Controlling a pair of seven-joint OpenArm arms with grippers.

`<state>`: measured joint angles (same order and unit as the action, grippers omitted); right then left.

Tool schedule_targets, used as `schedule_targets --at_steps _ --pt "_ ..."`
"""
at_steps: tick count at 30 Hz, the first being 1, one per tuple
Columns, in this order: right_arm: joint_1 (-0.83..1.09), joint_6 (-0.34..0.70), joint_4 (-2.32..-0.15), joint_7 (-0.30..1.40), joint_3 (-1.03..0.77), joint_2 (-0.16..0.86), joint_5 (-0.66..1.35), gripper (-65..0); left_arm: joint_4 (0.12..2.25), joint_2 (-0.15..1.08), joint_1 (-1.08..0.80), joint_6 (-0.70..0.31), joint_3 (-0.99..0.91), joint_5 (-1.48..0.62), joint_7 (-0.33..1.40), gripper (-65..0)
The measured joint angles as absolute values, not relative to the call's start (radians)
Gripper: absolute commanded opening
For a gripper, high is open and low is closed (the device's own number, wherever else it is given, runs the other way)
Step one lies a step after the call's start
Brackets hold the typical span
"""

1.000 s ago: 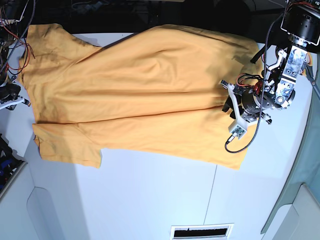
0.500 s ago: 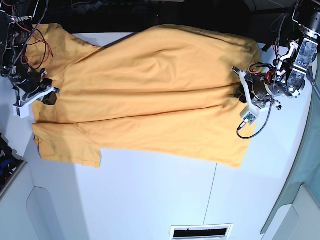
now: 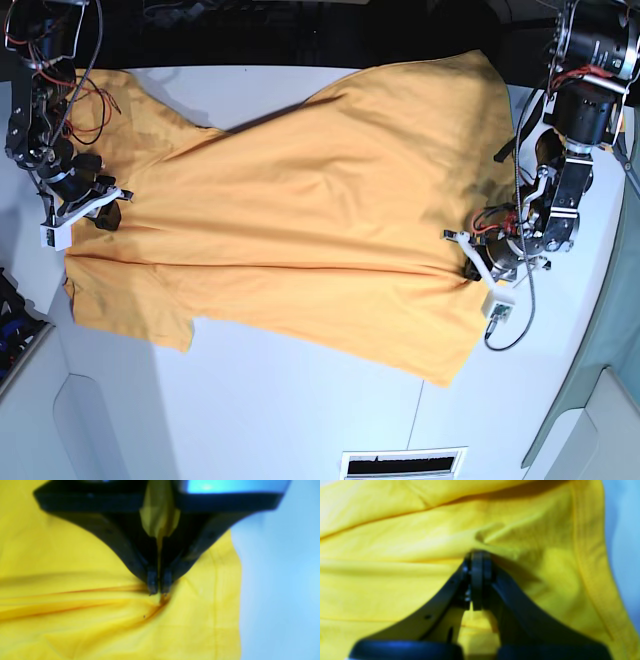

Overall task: Layout the t-shirt on the table in an organized manner, then fold the t-shirt properly
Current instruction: 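Pull the fabric with the left gripper toward the collar edge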

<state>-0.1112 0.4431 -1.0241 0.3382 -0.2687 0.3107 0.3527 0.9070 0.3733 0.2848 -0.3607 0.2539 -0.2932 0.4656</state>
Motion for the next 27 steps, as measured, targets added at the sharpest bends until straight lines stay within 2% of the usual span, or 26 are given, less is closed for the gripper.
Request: schedule_targets --at_steps 4,10,12,15,18,22,27 --pt "-0.16 0.426 -1.014 0.36 -0.268 0.31 0.305 -65.0 0.791 0.336 0.389 -0.367 0.255 -0.283 0.475 -65.0" --pt "-0.211 0.395 -1.009 0.392 -0.268 0.314 0.279 -65.0 0.772 0.327 0.463 -0.376 0.26 -0.289 0.574 -64.9" --pt "-0.22 0.395 -1.01 0.395 -0.268 0.319 0.279 -65.0 0.786 0.331 0.477 -0.413 0.261 -0.334 0.645 -63.9" --pt "-0.213 0.396 -1.057 0.447 -0.302 0.329 0.291 -65.0 0.869 0.364 0.456 -0.513 0.265 -0.466 0.745 -57.7" --pt "-0.179 0.39 -1.152 0.506 -0.381 0.33 0.349 -65.0 1.0 0.419 0.391 -0.535 0.269 -0.567 0.755 -53.5" --pt "-0.118 0.395 -1.261 0.585 -0.492 0.335 0.414 -65.0 1.179 0.53 0.3 -0.529 0.265 -0.641 0.764 -53.0" --pt "-0.006 0.408 -1.284 0.601 -0.579 0.363 0.483 -65.0 1.357 0.599 0.142 -0.532 0.269 -0.665 0.789 -53.0"
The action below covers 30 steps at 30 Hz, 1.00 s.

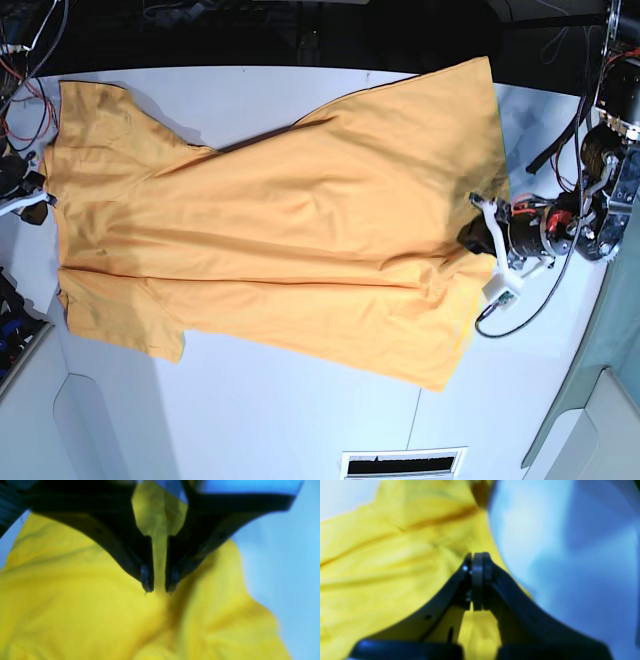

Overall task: Layout the t-shirt on the table in an organized manner, then fold the t-shirt properly
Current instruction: 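Pull the fabric with the left gripper toward the collar edge, then grasp the shirt shoulder with the right gripper and pull it outward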

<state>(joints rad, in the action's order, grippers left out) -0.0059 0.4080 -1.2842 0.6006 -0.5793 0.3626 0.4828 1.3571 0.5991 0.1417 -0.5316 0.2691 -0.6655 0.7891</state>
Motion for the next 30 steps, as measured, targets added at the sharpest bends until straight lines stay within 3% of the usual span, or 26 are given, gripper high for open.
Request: schedule_targets --at_steps 5,13,18,30 --pt "0.125 0.458 -1.285 0.656 -0.709 0.373 0.623 -65.0 1.46 0.648 -0.002 -0.532 0.268 -0.666 0.785 -53.0" --pt "0.277 0.545 -1.285 0.678 -0.831 0.371 0.801 -65.0 1.449 0.616 -0.105 -0.502 0.268 -0.556 0.694 -53.1" --pt "0.281 0.559 -1.285 0.707 -0.821 0.337 0.861 -65.0 1.352 0.568 -0.075 -0.475 0.261 -0.466 0.575 -53.1" --pt "0.247 0.562 -1.286 0.676 -0.768 0.295 0.794 -65.0 1.109 0.537 0.089 -0.497 0.255 -0.468 0.504 -53.1"
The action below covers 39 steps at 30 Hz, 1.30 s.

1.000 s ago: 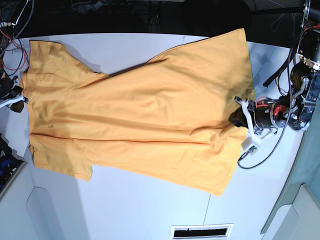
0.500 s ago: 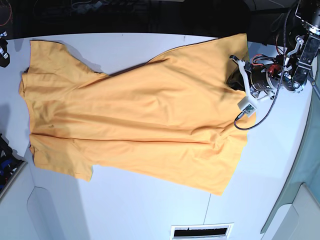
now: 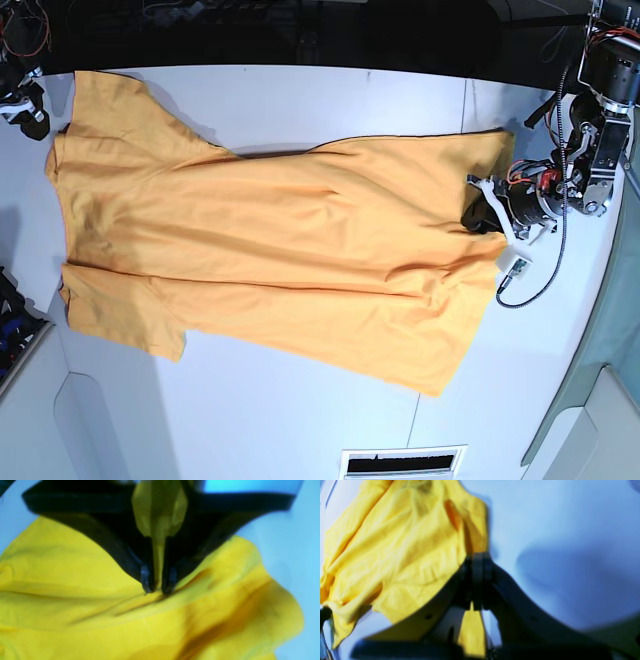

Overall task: Layout the t-shirt on the table in an organized manner, then fold the t-shirt properly
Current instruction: 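Grasp the shirt shoulder with the right gripper and pull it outward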

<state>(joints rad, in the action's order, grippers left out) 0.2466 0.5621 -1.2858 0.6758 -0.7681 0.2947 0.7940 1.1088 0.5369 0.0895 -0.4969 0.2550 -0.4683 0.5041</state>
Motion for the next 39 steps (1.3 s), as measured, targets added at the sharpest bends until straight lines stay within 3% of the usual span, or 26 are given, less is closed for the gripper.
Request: schedule_targets --at_steps 8,16,27,39 --pt "0.249 0.562 -1.286 0.657 -0.594 0.274 0.726 -65.0 1.106 0.531 0.109 -0.483 0.255 -0.447 0.52 -53.1" --pt "0.323 0.583 -1.299 0.618 -0.587 0.185 0.745 -65.0 1.106 0.531 0.109 -0.483 0.255 -0.443 0.52 -53.1" --pt "0.493 0.607 -1.318 0.606 -0.587 0.183 0.841 -65.0 1.105 0.532 0.109 -0.479 0.255 -0.442 0.52 -53.1" --pt "0.644 0.572 -1.592 0.666 -0.584 0.177 0.793 -65.0 1.103 0.558 0.11 -0.517 0.257 -0.442 0.542 -53.1"
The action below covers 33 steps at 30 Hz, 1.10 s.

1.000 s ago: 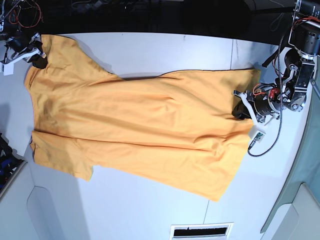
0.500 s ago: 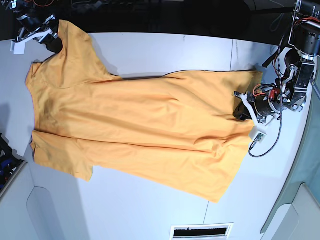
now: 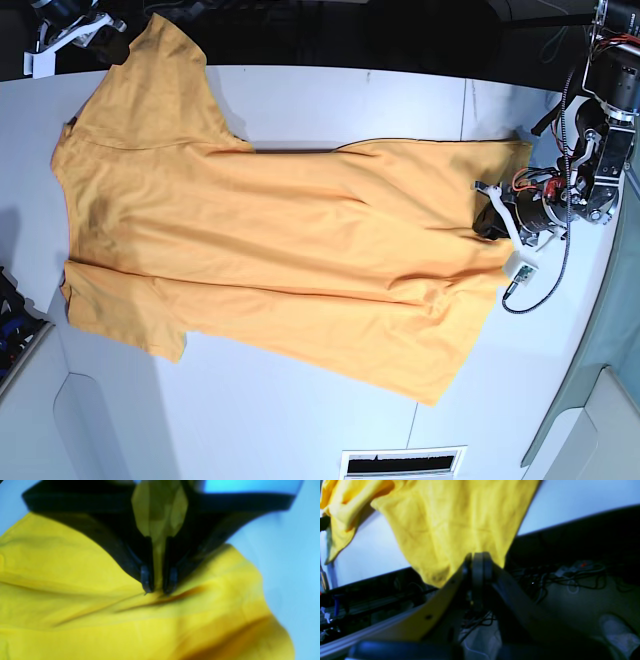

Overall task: Layout the t-shirt on the table in an organized manner, then fold the t-shirt properly
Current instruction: 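Grasp the shirt shoulder with the right gripper and pull it outward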

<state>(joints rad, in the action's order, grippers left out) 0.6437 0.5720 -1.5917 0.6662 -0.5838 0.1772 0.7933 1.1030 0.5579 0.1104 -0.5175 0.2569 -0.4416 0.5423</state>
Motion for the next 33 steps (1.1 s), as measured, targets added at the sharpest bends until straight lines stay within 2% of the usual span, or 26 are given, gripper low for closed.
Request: schedule_targets --at_steps 6,15,22,28,33 --pt "0.659 0.572 -1.628 0.604 -0.589 0.175 0.796 -65.0 1.102 0.562 0.11 -0.517 0.257 -0.442 0.546 -53.1" --pt "0.427 0.569 -1.62 0.588 -0.591 0.175 0.625 -65.0 1.102 0.563 0.11 -0.517 0.257 -0.442 0.549 -53.1" --pt "0.325 0.565 -1.429 0.586 -0.59 0.194 0.541 -65.0 1.102 0.565 0.111 -0.517 0.257 -0.442 0.55 -53.1" --pt "0.371 0.572 -1.369 0.568 -0.59 0.222 0.57 -65.0 1.102 0.565 0.111 -0.517 0.257 -0.442 0.557 -53.1" --pt "0.487 0.586 -1.374 0.549 -0.591 0.222 0.688 -65.0 1.102 0.566 0.111 -0.529 0.256 -0.488 0.597 -53.1"
